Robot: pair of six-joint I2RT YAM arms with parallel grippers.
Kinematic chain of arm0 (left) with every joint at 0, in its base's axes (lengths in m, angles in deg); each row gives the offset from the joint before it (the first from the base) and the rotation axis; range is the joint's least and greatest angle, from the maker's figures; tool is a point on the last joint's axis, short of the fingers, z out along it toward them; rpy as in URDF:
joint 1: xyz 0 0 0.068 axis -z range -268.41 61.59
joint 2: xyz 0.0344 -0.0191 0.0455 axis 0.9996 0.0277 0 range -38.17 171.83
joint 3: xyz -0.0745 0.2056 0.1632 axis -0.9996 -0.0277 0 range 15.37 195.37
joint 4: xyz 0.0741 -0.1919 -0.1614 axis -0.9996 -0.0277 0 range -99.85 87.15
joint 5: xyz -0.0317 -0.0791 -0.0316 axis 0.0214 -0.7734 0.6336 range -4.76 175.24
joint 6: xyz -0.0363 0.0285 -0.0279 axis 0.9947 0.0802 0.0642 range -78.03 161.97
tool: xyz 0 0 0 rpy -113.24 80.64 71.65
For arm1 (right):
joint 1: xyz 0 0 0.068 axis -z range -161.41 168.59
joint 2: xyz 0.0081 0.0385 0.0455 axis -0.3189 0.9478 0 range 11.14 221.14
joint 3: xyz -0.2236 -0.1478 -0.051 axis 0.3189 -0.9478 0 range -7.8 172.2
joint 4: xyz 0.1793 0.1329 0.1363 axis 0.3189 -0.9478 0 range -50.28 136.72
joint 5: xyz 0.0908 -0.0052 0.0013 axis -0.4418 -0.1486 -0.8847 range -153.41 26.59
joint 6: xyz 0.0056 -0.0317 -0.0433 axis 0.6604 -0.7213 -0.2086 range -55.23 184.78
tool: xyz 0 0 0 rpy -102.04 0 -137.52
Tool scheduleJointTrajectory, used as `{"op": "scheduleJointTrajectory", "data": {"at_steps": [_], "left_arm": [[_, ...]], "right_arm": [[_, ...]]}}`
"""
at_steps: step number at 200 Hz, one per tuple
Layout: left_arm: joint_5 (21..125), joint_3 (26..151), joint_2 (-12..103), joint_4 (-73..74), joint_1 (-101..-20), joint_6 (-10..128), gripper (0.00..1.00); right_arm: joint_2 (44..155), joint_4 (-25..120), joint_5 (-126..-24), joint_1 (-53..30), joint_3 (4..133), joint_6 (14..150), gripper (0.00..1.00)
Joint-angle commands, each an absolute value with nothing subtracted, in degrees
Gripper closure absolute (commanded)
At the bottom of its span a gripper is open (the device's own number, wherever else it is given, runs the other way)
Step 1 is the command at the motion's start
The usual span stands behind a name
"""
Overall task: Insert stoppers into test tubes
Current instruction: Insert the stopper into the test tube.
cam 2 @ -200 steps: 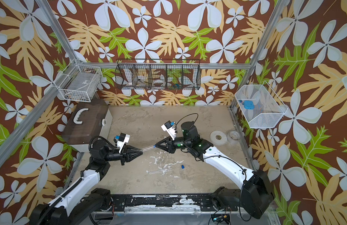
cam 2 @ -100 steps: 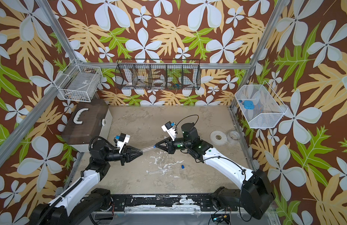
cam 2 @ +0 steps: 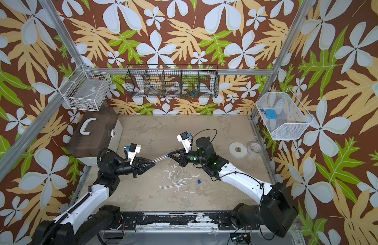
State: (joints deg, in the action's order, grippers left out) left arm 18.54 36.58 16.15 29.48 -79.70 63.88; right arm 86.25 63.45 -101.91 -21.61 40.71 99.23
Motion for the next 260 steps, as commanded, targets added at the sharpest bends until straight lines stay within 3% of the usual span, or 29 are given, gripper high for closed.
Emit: {"op": "scheduleJointTrajectory", "data": {"at_steps": [1, 33, 61, 83, 119, 260], "left_arm": [[18.94, 37.31, 16.14, 35.76, -79.09, 63.93, 1.0], [19.28, 37.02, 16.32, 35.89, -79.04, 63.31, 1.0], [17.62, 37.35, 16.05, 34.01, -79.26, 61.99, 1.0], [17.24, 36.68, 15.88, 33.72, -79.16, 59.49, 1.0], [15.23, 36.63, 15.76, 31.81, -79.11, 56.84, 1.0], [10.61, 35.86, 15.4, 32.87, -78.92, 55.68, 1.0]], "right_arm": [[87.15, 63.69, -115.79, -23.91, 40.54, 100.19, 0.94], [86.82, 63.6, -116.17, -24.43, 40.75, 99.73, 0.92], [85.66, 57.15, -115.46, -23.65, 43.82, 95.38, 0.82], [83.09, 53.96, -116.87, -20.5, 44.84, 93.71, 0.75], [78.23, 51.15, -120.79, -14.59, 44.68, 93.45, 0.72], [81.42, 53.37, -122.67, -13.56, 42.61, 94.14, 0.77]]}}
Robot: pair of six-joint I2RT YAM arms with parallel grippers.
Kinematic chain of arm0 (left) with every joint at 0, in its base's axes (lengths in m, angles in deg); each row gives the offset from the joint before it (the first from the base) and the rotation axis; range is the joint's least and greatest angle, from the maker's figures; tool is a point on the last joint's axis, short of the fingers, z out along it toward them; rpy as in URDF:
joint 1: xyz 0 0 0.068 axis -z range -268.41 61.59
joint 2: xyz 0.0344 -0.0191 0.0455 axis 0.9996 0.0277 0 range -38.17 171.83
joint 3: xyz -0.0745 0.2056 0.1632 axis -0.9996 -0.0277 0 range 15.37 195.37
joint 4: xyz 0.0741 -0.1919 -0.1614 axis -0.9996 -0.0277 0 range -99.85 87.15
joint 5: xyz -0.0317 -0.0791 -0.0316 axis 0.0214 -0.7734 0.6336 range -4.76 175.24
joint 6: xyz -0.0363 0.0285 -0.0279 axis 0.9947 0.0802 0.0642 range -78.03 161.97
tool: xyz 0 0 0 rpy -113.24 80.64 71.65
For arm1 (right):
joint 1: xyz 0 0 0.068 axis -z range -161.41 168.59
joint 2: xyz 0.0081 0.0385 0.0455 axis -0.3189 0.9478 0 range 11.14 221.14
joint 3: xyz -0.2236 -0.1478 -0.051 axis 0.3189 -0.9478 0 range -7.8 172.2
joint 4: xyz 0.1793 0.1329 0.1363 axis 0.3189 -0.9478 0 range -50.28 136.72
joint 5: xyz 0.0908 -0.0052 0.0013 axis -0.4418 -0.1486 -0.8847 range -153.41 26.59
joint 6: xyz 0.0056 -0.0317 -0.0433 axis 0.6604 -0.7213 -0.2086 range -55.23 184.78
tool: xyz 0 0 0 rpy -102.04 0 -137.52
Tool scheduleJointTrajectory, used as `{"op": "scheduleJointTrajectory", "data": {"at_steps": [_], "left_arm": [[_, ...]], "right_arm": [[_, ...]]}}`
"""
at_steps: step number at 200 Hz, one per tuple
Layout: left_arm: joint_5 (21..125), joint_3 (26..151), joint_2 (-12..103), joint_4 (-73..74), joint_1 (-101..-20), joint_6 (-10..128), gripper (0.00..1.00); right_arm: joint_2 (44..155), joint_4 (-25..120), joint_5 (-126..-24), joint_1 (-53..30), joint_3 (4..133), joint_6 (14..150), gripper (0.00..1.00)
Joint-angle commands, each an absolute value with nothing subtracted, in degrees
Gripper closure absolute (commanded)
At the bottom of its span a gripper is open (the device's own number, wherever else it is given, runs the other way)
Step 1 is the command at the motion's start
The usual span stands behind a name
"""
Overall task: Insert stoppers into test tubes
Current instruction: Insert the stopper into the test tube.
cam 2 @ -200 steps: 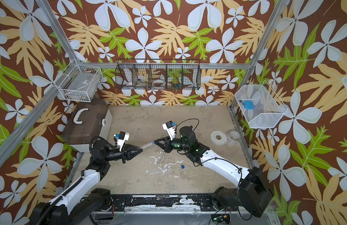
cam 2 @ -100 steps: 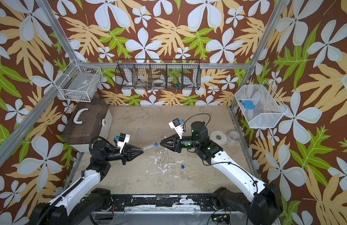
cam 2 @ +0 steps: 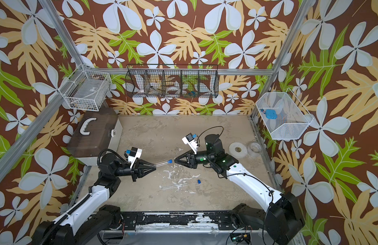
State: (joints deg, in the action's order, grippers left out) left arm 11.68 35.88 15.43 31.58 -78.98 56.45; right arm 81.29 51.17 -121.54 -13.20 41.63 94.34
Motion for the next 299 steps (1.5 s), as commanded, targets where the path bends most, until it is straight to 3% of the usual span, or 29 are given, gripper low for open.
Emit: {"op": "scheduleJointTrajectory", "data": {"at_steps": [1, 177, 209, 233, 299], "left_arm": [[10.66, 35.85, 15.37, 32.9, -78.92, 55.59, 1.0], [9.9, 35.93, 15.36, 34.68, -78.3, 57.66, 1.0], [11.27, 35.94, 15.44, 33.27, -78.33, 55.74, 1.0], [12.41, 37.67, 15.94, 23.73, -78.39, 47.42, 1.0], [14.31, 37.78, 16.57, 16.28, -78.22, 37.31, 1.0]], "right_arm": [[81.43, 53.26, -122.66, -13.57, 42.67, 94.05, 0.77], [85.31, 53.25, -122.56, -16.2, 44.35, 93.47, 0.83], [83.23, 36.95, -117.31, -15.42, 51.58, 79.5, 0.67], [80.97, 26.53, -109.71, -15.58, 56.93, 67.44, 0.61], [77.9, 20.44, -84.85, -24.74, 60.15, 34.42, 0.42]]}}
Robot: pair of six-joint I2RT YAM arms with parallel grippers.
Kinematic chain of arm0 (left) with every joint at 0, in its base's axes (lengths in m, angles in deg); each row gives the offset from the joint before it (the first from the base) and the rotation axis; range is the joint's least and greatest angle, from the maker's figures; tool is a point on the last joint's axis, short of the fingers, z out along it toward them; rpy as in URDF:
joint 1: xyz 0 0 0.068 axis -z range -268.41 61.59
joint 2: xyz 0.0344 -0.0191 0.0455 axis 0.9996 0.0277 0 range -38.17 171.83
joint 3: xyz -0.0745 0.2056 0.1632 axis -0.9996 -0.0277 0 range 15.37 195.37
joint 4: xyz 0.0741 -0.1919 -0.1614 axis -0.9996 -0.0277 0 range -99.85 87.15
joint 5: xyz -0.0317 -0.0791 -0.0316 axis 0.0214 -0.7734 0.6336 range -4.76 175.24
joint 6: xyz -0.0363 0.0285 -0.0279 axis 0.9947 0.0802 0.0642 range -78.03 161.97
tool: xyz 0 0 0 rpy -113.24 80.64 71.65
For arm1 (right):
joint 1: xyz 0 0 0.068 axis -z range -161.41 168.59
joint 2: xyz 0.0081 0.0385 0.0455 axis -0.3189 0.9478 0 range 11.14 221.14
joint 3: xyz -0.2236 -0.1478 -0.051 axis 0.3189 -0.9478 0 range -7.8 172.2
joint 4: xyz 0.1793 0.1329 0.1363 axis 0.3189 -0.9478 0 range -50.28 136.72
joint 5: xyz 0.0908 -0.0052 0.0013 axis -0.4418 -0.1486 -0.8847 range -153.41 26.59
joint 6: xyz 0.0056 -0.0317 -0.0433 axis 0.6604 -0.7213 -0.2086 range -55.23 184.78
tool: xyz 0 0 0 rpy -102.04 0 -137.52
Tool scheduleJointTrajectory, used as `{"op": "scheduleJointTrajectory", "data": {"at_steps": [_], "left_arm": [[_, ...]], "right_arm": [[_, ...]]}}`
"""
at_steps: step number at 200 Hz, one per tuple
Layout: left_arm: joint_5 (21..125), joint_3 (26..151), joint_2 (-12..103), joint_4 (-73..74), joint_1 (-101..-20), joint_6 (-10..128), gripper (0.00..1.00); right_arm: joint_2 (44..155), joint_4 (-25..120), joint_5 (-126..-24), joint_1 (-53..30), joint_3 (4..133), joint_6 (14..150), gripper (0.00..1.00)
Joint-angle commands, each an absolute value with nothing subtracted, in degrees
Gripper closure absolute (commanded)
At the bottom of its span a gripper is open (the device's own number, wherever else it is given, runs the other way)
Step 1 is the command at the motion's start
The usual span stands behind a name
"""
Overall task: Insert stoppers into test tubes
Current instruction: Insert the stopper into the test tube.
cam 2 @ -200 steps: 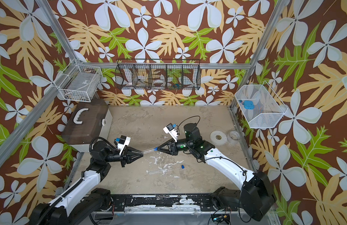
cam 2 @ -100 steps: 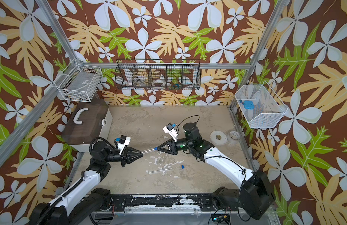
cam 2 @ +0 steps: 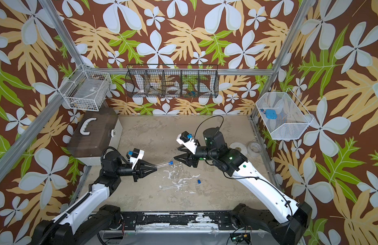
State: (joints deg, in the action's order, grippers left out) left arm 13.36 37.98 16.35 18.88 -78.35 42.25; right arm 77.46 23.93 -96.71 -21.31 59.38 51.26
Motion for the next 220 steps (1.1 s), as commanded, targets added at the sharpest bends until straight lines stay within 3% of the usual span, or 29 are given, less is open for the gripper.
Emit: {"op": "scheduleJointTrajectory", "data": {"at_steps": [1, 71, 99, 220], "left_arm": [[14.31, 37.82, 16.58, 16.2, -78.22, 37.27, 1.0], [14.05, 38.14, 16.85, 14.91, -77.69, 36.77, 1.0], [14.26, 37.75, 16.41, 14.69, -77.69, 35.82, 1.0], [13.68, 38.31, 15.88, 13.67, -77.29, 35.68, 1.0]], "right_arm": [[78.01, 20.4, -84.68, -24.91, 60.19, 34.08, 0.42], [86.42, 16.09, -68.77, -35.83, 61.39, 22.98, 0.41], [87.86, 16.45, -68.82, -36.8, 61.66, 22.75, 0.42], [92.19, 14.92, -69.51, -38.2, 64.84, 23.89, 0.73]]}}
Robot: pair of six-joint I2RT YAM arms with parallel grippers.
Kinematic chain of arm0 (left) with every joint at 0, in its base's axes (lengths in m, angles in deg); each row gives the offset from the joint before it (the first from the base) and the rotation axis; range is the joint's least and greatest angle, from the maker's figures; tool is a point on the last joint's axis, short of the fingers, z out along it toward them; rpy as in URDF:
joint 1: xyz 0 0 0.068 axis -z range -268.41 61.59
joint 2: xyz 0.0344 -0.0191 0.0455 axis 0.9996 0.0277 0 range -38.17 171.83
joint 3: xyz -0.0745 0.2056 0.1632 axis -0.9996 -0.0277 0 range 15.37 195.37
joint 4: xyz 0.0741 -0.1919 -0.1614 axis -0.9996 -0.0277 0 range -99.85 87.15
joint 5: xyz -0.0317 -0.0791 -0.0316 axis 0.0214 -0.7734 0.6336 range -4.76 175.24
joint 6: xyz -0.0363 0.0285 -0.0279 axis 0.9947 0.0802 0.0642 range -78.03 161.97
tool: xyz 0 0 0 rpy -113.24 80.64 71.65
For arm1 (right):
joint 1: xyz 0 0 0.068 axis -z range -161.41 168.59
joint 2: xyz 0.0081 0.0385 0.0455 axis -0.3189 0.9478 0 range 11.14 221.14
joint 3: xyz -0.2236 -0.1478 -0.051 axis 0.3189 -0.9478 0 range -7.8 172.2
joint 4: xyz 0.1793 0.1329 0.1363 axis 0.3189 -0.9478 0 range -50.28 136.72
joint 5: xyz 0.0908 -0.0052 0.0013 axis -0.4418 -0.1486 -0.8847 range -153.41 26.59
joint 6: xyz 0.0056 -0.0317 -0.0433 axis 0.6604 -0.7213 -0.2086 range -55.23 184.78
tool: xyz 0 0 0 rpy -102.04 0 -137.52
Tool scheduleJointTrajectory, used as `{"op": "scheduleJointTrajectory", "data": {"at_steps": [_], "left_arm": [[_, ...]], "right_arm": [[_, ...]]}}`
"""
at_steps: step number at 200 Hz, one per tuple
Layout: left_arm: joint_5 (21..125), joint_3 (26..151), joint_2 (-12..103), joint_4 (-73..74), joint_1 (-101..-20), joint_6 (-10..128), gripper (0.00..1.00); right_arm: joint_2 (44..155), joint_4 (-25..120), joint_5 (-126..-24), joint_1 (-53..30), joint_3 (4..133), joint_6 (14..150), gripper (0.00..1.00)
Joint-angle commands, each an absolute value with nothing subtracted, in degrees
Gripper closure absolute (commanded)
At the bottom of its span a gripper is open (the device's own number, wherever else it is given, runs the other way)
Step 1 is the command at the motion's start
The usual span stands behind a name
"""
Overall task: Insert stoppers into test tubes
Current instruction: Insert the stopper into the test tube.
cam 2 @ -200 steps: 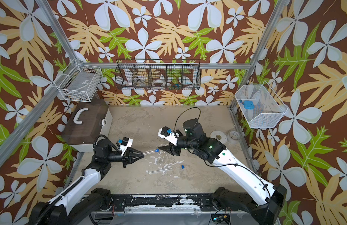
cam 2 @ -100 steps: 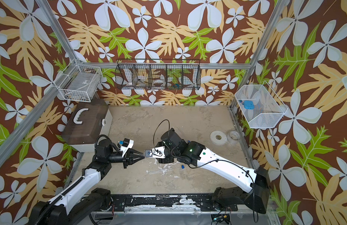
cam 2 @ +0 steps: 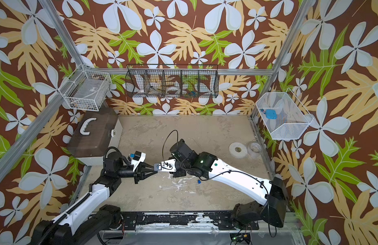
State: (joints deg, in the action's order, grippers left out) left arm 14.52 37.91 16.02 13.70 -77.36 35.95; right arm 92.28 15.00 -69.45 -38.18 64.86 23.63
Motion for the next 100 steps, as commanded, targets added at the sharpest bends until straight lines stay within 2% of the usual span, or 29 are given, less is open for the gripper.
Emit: {"op": "scheduleJointTrajectory", "data": {"at_steps": [1, 78, 100], "left_arm": [[13.69, 38.31, 15.88, 13.67, -77.23, 35.62, 1.0], [13.81, 38.3, 15.86, 13.67, -77.23, 36.08, 1.0], [13.9, 38.13, 15.81, 13.68, -77.17, 35.56, 0.85]], "right_arm": [[92.13, 15.0, -69.53, -38.19, 64.77, 23.9, 0.73], [92.43, 14.56, -69.3, -38.22, 64.88, 23.55, 0.88], [91.82, 15.17, -69.47, -38.21, 64.28, 23.53, 0.88]]}}
